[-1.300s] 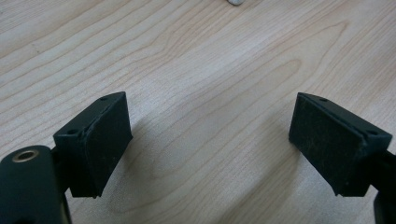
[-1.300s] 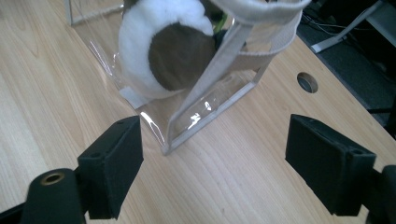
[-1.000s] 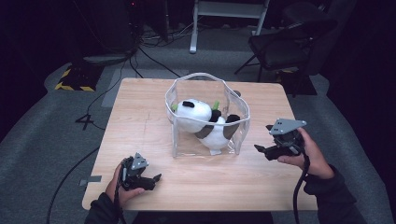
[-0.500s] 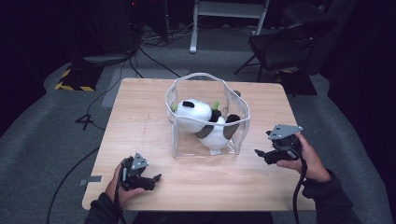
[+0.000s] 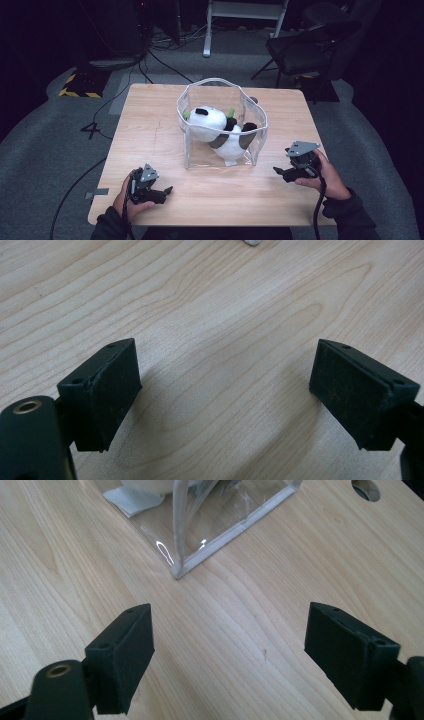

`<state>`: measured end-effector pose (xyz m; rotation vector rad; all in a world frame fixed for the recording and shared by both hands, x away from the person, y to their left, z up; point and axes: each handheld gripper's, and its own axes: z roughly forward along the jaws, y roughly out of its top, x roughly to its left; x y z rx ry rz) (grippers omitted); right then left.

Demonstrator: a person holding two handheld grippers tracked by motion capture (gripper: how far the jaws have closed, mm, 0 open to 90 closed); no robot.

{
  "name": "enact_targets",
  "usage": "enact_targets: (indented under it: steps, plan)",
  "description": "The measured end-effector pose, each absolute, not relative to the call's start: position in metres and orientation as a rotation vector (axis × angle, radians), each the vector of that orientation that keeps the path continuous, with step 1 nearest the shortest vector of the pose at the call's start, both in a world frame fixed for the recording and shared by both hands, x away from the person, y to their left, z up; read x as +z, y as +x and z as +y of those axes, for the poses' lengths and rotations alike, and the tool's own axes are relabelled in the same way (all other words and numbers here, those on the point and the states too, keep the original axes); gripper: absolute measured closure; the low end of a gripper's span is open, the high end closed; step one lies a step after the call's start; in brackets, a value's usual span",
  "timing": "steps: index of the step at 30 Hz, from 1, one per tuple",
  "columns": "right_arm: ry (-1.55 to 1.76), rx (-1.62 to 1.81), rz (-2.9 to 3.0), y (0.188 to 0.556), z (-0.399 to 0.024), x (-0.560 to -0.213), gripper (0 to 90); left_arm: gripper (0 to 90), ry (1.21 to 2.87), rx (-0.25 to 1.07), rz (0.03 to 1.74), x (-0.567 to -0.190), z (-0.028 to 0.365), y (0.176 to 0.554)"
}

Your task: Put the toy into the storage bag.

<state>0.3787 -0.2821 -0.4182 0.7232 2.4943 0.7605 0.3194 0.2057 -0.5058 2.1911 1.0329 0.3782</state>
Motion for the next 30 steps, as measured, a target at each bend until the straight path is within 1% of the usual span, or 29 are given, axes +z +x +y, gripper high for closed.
enact_targets:
  steps: [21, 30]
  plan:
    - [0.78, 0.742, 2.511, 0.374, -0.299, -0.455, 20.3, 13.1, 2.191, 0.378, 1.033, -0.506, 0.206, 0.319]
    - [0.823, 0.752, 2.506, 0.369, -0.307, -0.465, 20.3, 13.1, 2.19, 0.378, 1.034, -0.506, 0.206, 0.319]
